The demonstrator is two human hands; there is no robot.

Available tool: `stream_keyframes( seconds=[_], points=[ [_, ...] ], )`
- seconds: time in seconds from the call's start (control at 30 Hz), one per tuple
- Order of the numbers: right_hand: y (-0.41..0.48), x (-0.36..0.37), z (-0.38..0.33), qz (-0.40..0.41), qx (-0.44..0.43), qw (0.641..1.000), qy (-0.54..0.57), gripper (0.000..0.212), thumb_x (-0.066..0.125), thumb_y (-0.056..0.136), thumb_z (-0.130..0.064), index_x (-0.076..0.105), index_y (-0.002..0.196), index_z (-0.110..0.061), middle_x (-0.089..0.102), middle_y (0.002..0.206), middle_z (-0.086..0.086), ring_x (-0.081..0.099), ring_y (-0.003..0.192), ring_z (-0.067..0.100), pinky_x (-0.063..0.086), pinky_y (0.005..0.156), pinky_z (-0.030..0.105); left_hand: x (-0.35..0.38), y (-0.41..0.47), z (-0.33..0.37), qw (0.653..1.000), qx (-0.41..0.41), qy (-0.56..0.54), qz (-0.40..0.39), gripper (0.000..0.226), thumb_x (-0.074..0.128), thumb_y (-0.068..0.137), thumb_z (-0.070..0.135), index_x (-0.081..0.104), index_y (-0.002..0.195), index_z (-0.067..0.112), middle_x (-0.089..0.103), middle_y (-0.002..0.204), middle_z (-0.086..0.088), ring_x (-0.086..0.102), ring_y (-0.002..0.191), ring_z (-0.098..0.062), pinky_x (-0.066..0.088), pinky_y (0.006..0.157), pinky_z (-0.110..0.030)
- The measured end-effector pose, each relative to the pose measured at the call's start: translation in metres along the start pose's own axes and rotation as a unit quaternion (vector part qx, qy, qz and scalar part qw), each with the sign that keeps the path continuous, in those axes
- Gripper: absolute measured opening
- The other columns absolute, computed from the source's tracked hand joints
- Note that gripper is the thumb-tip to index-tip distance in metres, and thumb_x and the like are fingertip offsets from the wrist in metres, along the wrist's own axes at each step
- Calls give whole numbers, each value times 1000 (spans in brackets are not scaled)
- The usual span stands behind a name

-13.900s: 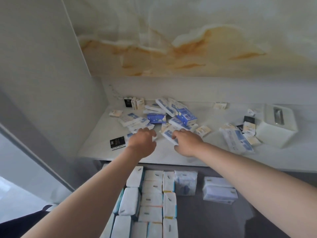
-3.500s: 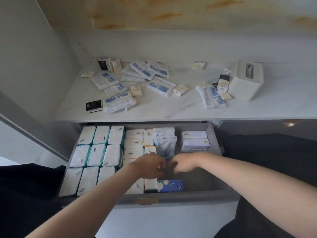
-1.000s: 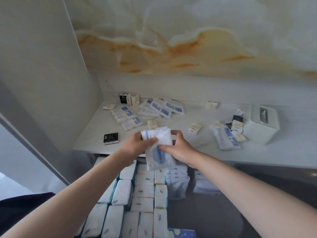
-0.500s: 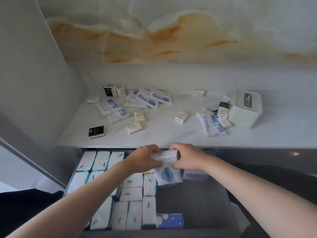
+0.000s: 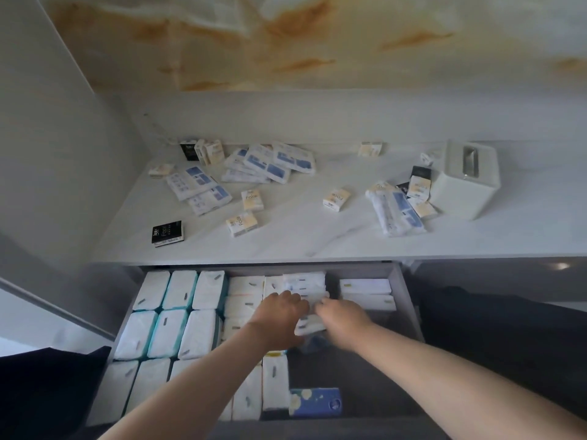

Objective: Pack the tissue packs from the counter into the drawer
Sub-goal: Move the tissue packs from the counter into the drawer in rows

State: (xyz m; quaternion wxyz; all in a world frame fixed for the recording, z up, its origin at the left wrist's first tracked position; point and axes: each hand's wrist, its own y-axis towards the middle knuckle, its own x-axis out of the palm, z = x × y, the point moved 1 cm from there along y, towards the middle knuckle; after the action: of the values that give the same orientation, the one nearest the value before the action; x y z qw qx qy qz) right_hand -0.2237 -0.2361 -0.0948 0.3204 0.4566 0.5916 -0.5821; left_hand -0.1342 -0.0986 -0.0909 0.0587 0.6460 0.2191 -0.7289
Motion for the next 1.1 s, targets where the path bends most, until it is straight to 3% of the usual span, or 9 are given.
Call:
stream_keyframes(
  seconds=[0.2, 0.33, 0.43, 0.6, 0.67, 0.73, 0.8, 0.9, 1.1],
  points=[
    [7, 19, 3, 65, 21, 995, 77, 29, 63, 90, -18, 52, 115, -10, 54, 120, 11, 63, 97, 33, 38, 66, 34, 0, 8, -4, 1000, -6, 22, 9, 37, 61, 82, 31, 58, 116, 17, 57, 115, -3, 54, 104, -25, 43, 80, -34],
    [9, 23, 1, 105, 47, 989, 95, 28, 56, 89, -8, 50, 116, -9, 51, 124, 11, 63, 95, 35, 41, 66, 38, 3, 11, -8, 999, -14, 32, 20, 36, 72, 53, 28, 63, 86, 17, 61, 87, -3, 60, 77, -25, 46, 58, -30],
    [7, 27, 1, 118, 126, 972, 160, 36, 62, 87, -16, 43, 117, -12, 55, 120, 9, 64, 98, 33, 45, 69, 37, 11, 12, -9, 997, -21, 34, 63, 36, 72, 48, 29, 62, 81, 18, 59, 80, -1, 57, 71, -25, 46, 56, -30],
    [8, 40, -9, 23, 355, 842, 405, 67, 74, 83, -34, 31, 130, -14, 62, 115, 8, 69, 91, 30, 51, 53, 31, 12, 10, -8, 995, -14, 34, 91, 30, 64, 59, 34, 62, 85, 19, 58, 86, -1, 54, 79, -26, 45, 68, -35],
    [17, 48, -16, -16, 392, 772, 501, 77, 74, 86, -26, 26, 144, -12, 57, 128, 13, 68, 91, 33, 49, 37, 28, 12, 8, -7, 995, -25, 18, 91, 41, 63, 62, 38, 62, 99, 20, 57, 104, -2, 53, 95, -27, 46, 79, -38],
    [22, 55, -20, -26, 392, 732, 556, 73, 74, 85, -22, 33, 144, -14, 57, 131, 13, 67, 97, 33, 52, 39, 29, 18, 6, -7, 996, -45, -10, 72, 65, 62, 69, 41, 50, 128, 18, 46, 134, -7, 43, 124, -30, 43, 101, -42],
    [28, 59, -19, -1, 359, 753, 551, 58, 73, 77, -29, 50, 130, -18, 65, 116, 9, 67, 91, 28, 59, 53, 33, 25, 4, -6, 998, -49, -25, 43, 86, 56, 83, 41, 15, 154, 14, 18, 159, -7, 16, 147, -29, 20, 120, -42],
    [36, 70, -4, -8, 297, 812, 502, 45, 62, 67, -36, 63, 109, -20, 71, 96, 2, 68, 82, 19, 58, 68, 31, 32, 4, -7, 998, -44, -24, 26, 84, 47, 96, 32, -11, 155, 15, -12, 163, -2, -10, 150, -22, -5, 120, -32],
    [19, 37, 5, 39, 286, 883, 370, 45, 51, 92, -10, 43, 137, -13, 60, 127, 13, 60, 114, 32, 48, 85, 32, 40, 10, -2, 996, -76, 39, -1, 85, 42, 100, 33, -22, 152, 13, -22, 161, -4, -16, 149, -24, 0, 123, -41]
  ],
)
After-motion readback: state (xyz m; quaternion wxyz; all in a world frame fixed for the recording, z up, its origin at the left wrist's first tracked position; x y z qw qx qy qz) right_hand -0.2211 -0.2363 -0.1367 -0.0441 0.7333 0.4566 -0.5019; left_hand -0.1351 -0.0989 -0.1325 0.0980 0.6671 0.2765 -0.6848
